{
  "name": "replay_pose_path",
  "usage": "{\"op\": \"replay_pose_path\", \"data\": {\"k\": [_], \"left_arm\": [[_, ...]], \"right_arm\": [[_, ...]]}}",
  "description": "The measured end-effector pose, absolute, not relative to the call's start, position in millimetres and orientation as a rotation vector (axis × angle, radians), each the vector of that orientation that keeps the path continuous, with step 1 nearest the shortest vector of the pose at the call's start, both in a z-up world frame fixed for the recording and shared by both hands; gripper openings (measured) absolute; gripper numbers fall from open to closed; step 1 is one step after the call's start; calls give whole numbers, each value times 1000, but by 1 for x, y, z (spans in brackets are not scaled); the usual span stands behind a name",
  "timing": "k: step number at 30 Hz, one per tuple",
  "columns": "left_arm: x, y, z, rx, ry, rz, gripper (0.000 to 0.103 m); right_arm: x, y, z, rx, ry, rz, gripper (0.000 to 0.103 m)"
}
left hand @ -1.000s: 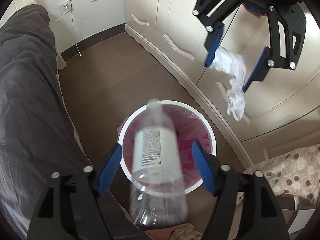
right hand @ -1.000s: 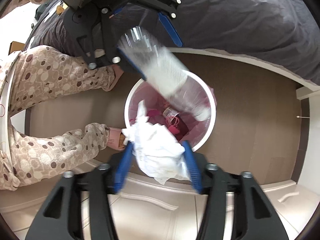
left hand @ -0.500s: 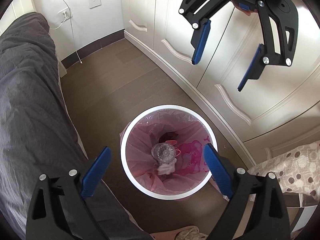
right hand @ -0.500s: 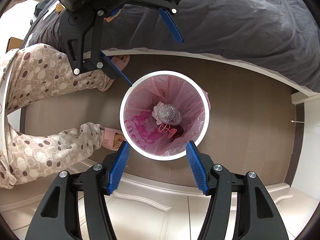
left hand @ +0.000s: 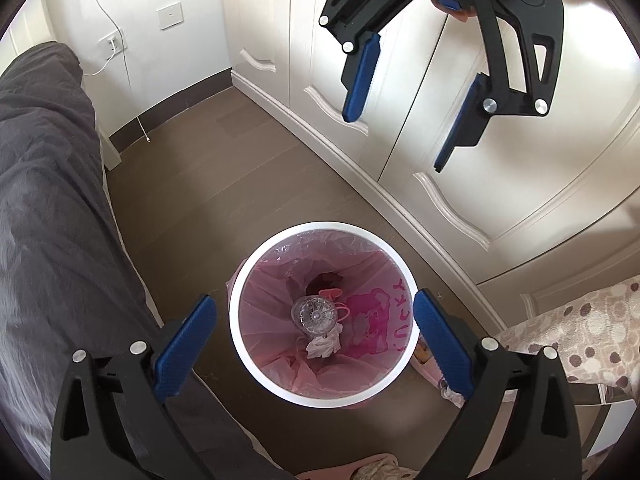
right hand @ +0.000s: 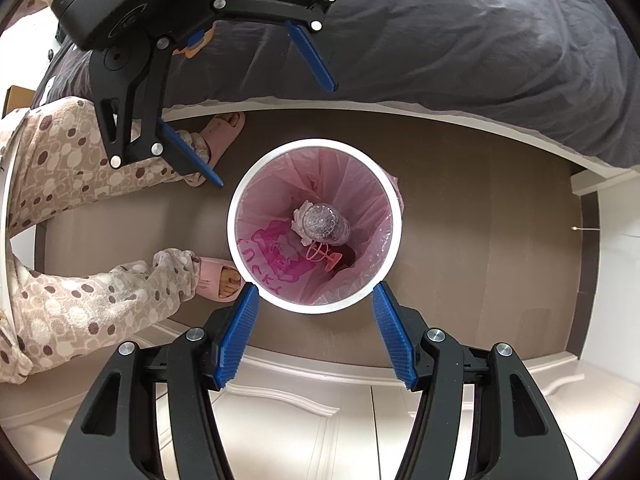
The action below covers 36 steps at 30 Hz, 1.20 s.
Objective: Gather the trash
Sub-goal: 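Move both tools back over the bed toward the strap and card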
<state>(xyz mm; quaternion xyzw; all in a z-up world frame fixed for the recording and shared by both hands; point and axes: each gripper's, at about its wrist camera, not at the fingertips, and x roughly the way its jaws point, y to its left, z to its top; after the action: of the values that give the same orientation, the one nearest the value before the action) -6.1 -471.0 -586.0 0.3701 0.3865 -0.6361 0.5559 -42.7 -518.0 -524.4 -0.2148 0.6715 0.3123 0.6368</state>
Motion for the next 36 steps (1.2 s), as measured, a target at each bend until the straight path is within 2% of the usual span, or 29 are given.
{"op": "replay_pose_path", "data": {"k": [7, 11, 16, 20, 36], "left_arm": [[1, -460, -563, 878, 927, -1493, 97], [7, -448, -541, 898, 932, -1481, 97], [23, -422, -505, 890, 942, -1444, 97], [41, -391, -479, 827, 973, -1393, 98], [75, -198, -428, 904, 996, -1200, 98]], "right_arm": [[-39, -516, -507, -495, 1564, 703, 58], [-32, -510, -485, -519, 1555, 694, 73], [-12, -492, -449, -566, 1532, 700, 80], [5, -466, -424, -600, 1517, 667, 92], [28, -290, -367, -664, 1475, 549, 96]]}}
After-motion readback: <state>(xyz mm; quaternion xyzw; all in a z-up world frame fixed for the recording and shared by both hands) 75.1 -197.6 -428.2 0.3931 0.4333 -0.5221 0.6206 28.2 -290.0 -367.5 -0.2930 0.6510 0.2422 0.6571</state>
